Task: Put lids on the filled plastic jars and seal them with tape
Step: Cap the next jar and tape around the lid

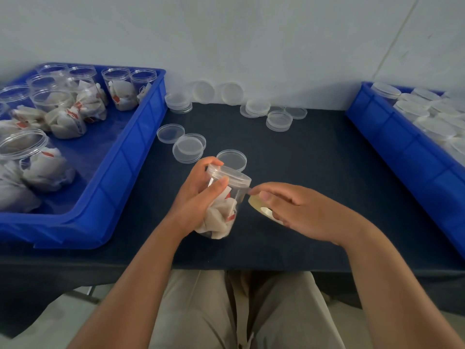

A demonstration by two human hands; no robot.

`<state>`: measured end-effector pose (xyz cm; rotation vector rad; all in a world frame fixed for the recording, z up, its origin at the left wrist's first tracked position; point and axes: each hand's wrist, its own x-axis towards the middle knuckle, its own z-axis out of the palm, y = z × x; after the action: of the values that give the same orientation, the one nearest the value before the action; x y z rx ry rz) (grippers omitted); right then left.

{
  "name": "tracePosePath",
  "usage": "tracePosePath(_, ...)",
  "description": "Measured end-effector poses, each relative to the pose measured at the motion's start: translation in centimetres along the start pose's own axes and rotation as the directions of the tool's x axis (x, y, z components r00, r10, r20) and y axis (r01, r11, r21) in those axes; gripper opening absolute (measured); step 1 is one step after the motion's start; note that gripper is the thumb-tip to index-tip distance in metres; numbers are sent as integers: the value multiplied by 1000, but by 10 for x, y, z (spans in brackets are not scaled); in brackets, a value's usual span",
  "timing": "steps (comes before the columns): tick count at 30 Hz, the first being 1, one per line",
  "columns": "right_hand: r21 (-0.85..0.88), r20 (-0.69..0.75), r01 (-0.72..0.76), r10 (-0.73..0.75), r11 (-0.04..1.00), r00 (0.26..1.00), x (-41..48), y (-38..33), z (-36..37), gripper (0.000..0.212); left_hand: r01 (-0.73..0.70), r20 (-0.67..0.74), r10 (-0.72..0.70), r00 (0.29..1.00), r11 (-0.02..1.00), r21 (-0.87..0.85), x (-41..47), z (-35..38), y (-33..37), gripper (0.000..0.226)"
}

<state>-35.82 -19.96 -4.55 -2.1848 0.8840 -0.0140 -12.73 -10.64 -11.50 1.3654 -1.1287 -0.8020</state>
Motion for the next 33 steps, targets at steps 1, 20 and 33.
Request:
tracePosePath(1,-28,-11,-3,2,1000,1000,2,3,-1,35,17,23,-17,1000,1000,-17,2,-2,0,30)
tracePosePath(20,117,-284,37,-2,993,959,18,4,30,47,0,-209,35,977,986,166,4,6,-7,26)
tracePosePath(33,50,-246,52,-38,997,969,2,-6,36,62,85,-271,7,963,941,327,-14,28,19,49)
